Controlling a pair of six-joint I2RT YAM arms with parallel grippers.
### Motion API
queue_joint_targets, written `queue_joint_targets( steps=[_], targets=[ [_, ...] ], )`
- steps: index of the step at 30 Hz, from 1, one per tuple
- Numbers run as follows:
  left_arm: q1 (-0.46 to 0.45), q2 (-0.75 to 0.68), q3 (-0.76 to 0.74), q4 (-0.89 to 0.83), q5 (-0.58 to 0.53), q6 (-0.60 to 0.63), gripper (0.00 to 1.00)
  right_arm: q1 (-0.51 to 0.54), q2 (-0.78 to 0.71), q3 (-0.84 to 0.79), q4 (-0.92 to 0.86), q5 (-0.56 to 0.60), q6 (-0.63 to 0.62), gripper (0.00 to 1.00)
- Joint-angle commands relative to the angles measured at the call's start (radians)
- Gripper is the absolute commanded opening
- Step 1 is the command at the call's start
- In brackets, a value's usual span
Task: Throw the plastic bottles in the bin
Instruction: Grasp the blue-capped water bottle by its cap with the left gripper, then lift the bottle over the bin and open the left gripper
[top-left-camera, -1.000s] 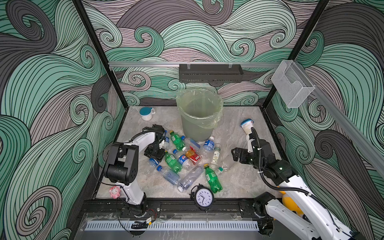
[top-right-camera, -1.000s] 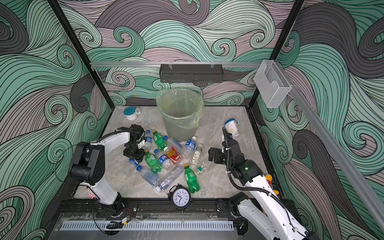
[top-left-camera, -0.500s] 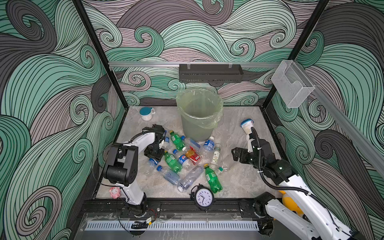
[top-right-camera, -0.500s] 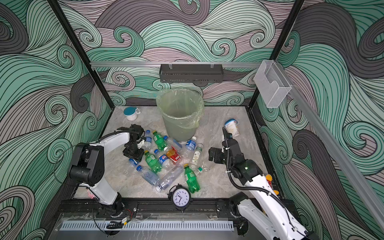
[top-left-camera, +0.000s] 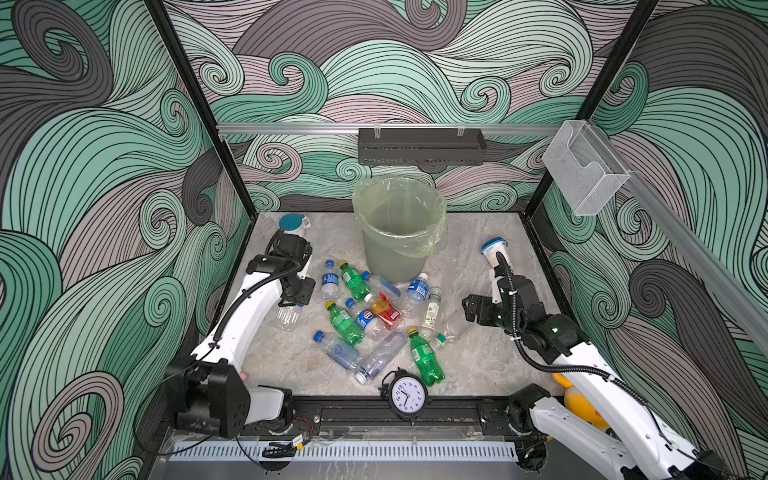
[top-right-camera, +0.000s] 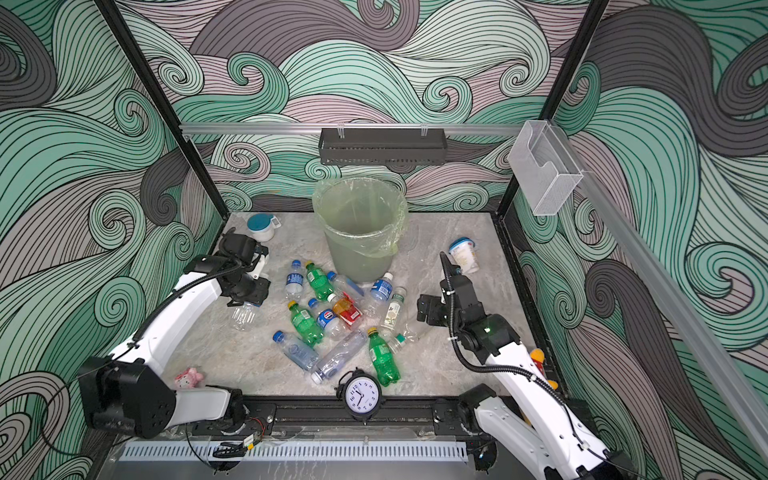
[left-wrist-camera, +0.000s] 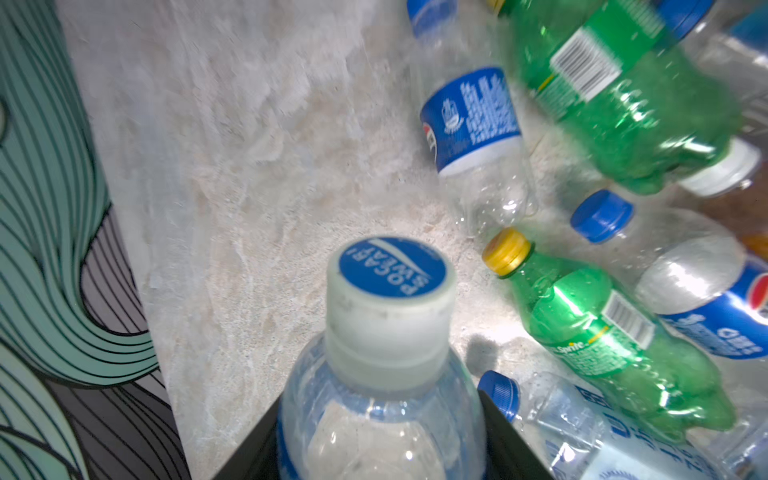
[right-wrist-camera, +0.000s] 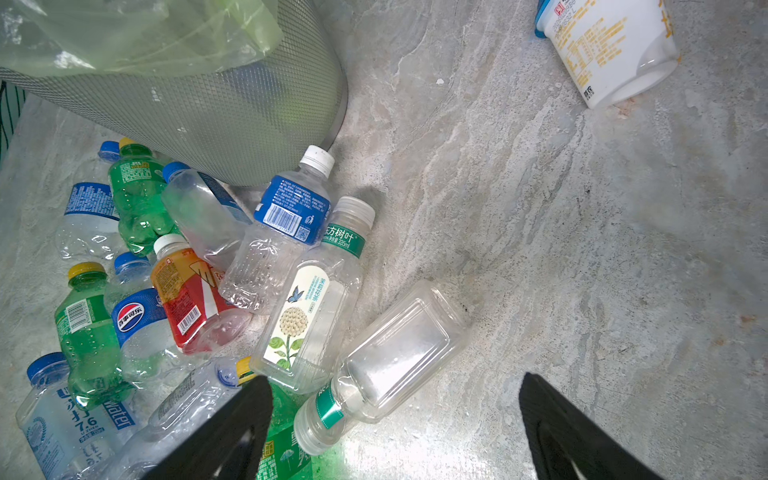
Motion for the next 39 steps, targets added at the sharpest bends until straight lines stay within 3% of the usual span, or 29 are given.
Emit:
queue_joint_targets(
  steps=[1,4,7,10,15,20,24,29,31,33,35,37,39],
  targets=[
    [0.005,-0.117,0.033,0.038,0.019,-0.030,0.52,-0.004,0.014,0.028,0.004,0.024,-0.021,0.93],
    [0.006,-0.247,-0.013,0.140,0.076,-0.045,0.53,-0.005,0.033,0.018,0.003,0.025,-0.024,0.93],
    [0.005,-0.405,-0.093,0.267,0.206,-0.028,0.55,-0.004,0.043,0.008,0.010,0.018,-0.012,0.92],
    [0.006,-0.523,-0.136,0.338,0.227,-0.068,0.55,-0.005,0.045,0.015,0.009,0.001,-0.002,0.91],
    [0.006,-0.570,-0.128,0.344,0.286,-0.123,0.54,-0.005,0.059,0.026,0.009,0.002,-0.007,0.90],
    [0.006,-0.580,-0.142,0.521,0.407,-0.253,0.54,-0.004,0.073,0.031,0.004,-0.010,0.006,0.89],
    [-0.003,-0.412,-0.040,0.676,0.572,-0.324,0.54,-0.004,0.071,0.025,0.023,-0.019,0.018,0.88],
    [-0.110,-0.031,0.308,0.822,0.587,-0.358,0.52,-0.002,0.094,0.032,0.016,-0.026,0.029,0.88],
    [-0.160,0.199,0.548,0.767,0.596,-0.349,0.58,-0.001,0.093,0.031,0.007,-0.022,0.041,0.87],
    [-0.200,0.391,0.806,0.610,0.589,-0.335,0.75,-0.001,0.083,0.025,-0.001,-0.019,0.056,0.87],
    [-0.229,0.518,1.028,0.419,0.550,-0.304,0.78,-0.001,0.069,0.020,-0.014,-0.010,0.070,0.88],
    [-0.242,0.528,1.066,0.358,0.525,-0.281,0.79,-0.001,0.050,0.006,-0.025,-0.002,0.079,0.88],
    [-0.241,0.446,0.935,0.429,0.494,-0.269,0.81,-0.001,0.033,-0.011,-0.028,0.008,0.083,0.89]
  ],
)
